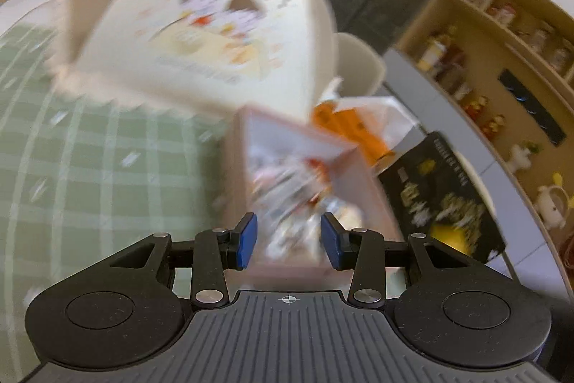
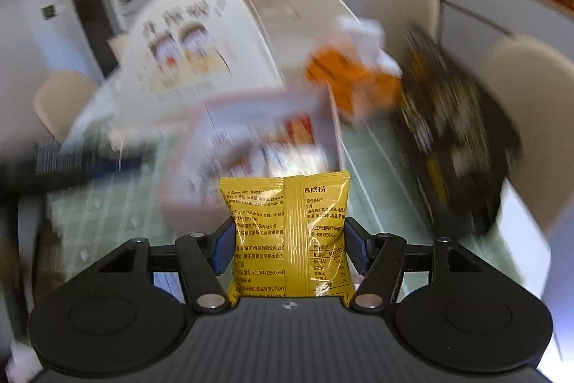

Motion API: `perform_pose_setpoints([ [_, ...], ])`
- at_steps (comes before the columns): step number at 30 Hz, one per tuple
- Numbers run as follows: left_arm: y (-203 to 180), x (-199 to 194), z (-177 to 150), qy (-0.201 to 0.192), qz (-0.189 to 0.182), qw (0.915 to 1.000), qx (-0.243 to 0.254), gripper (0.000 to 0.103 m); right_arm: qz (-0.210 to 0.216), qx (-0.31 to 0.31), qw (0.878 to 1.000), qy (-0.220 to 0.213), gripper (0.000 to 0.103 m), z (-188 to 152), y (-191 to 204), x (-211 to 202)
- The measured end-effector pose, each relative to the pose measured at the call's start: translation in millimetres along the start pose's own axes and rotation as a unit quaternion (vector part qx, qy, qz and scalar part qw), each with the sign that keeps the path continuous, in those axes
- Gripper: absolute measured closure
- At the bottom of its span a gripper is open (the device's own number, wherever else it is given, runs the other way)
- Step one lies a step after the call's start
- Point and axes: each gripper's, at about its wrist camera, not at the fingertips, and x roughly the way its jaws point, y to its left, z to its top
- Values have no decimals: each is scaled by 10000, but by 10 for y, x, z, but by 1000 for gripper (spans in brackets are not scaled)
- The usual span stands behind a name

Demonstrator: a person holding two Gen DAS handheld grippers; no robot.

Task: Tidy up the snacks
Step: 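Drop the brown bar into the pink box with the left gripper while the right drops the yellow packet in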

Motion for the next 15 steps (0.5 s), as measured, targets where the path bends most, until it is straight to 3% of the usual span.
perform_pose_setpoints([
  [4,212,-62,-251,220,355,9987,-299,59,311,-119,9990,-305,40,599,100,223],
  [6,263,-77,-325,328,485,9976,-359,59,408,-187,9987,-246,35,913,153,421],
  [9,308,-156,-376,421,685,9962,-336,59,224,-181,9995,-162,34,1222,152,618],
  [12,374,-262,-430,486,837,9949,-294,59,254,-64,9995,-161,34,1181,53,571],
  [15,444,-316,-512,588,903,9935,-365,59,462,53,9989,-64,29,883,-83,454],
])
